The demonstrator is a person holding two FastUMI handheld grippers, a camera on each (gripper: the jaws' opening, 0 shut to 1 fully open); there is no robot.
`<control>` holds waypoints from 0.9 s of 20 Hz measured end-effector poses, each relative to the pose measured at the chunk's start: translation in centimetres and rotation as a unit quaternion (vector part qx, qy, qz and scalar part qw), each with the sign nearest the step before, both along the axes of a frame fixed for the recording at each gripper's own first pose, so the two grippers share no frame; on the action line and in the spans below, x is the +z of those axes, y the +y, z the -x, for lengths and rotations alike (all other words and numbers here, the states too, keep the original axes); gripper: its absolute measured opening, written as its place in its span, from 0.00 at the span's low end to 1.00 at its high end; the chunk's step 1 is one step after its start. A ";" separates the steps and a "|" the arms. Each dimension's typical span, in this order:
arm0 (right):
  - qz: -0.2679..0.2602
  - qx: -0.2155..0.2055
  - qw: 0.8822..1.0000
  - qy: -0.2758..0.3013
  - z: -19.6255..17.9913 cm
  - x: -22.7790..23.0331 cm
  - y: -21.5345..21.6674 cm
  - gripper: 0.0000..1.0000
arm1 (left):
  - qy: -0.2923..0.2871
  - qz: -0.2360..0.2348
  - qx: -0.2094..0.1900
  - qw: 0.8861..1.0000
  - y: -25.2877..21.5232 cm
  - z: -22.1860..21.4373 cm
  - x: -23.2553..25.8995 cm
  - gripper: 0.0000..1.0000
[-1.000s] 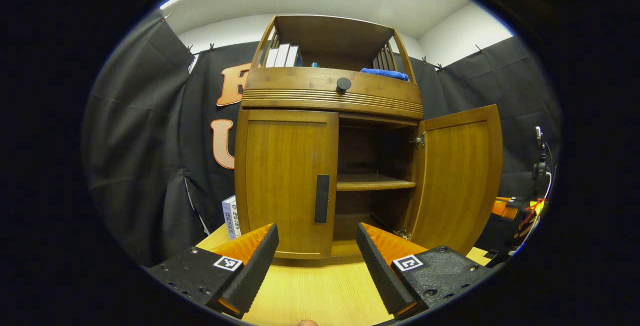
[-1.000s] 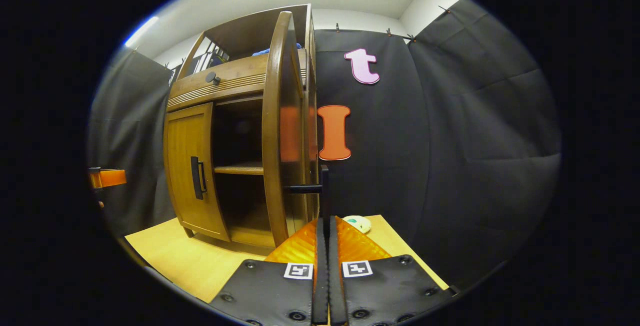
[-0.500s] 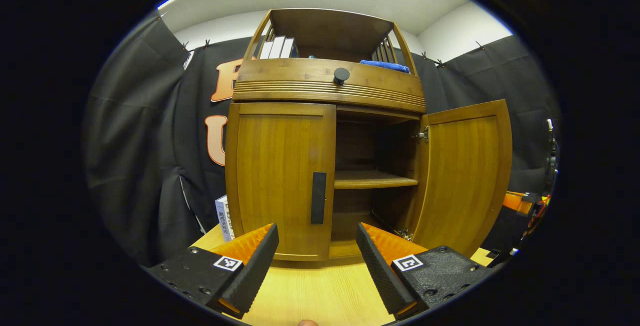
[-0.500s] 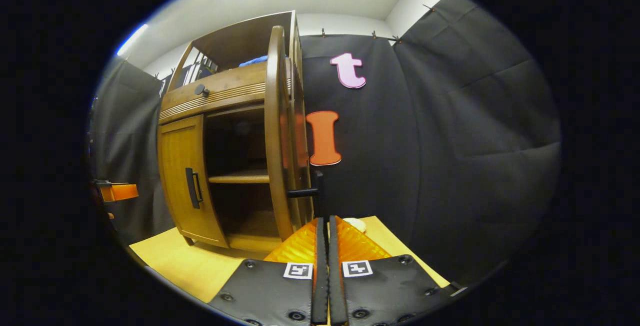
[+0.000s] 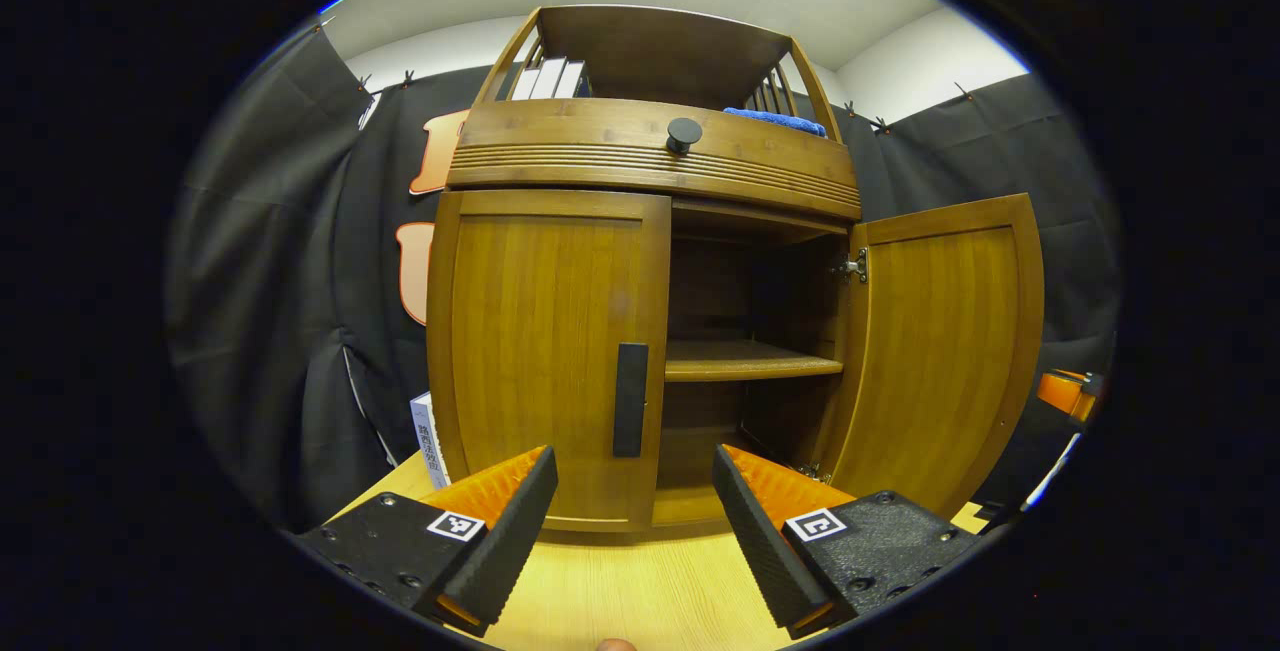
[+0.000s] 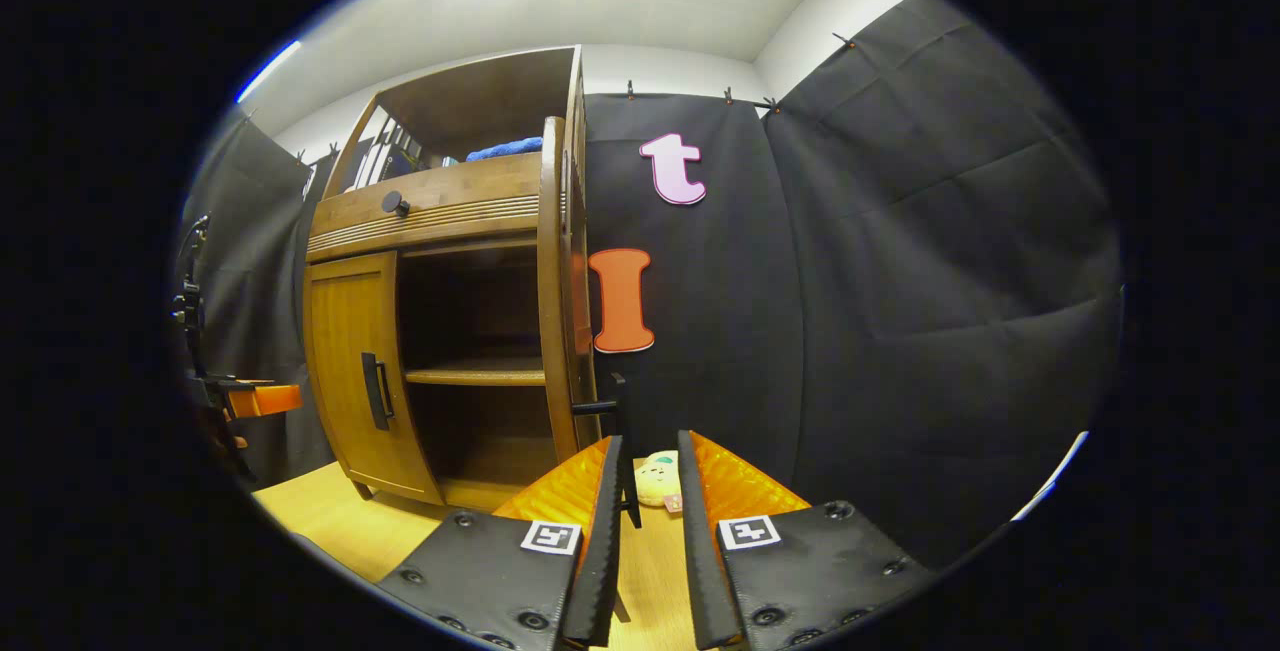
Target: Open the right door of the double-door shoe cabinet with the right hand, and open the left door with the left hand.
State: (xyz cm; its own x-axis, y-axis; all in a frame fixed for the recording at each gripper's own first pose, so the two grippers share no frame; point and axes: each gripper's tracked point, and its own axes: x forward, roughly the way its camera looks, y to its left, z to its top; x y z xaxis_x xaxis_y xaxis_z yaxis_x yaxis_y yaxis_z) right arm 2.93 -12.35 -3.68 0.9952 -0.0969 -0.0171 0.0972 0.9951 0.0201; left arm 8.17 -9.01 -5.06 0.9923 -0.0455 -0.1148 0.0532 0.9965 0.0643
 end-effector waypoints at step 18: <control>0.012 -0.030 0.999 0.002 0.6 0.6 -0.9 0.89 | 0.018 0.001 0.007 1.000 1.2 -13.0 -4.7 0.92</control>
State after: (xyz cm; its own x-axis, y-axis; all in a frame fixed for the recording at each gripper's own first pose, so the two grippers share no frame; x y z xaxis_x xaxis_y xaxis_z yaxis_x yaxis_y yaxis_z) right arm 2.35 -13.27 -3.08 0.9874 -0.1572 -0.0175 0.1572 0.9876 -0.0040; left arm 21.16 -7.84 -9.74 0.9880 -0.0327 -0.1507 0.0424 0.9972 0.0615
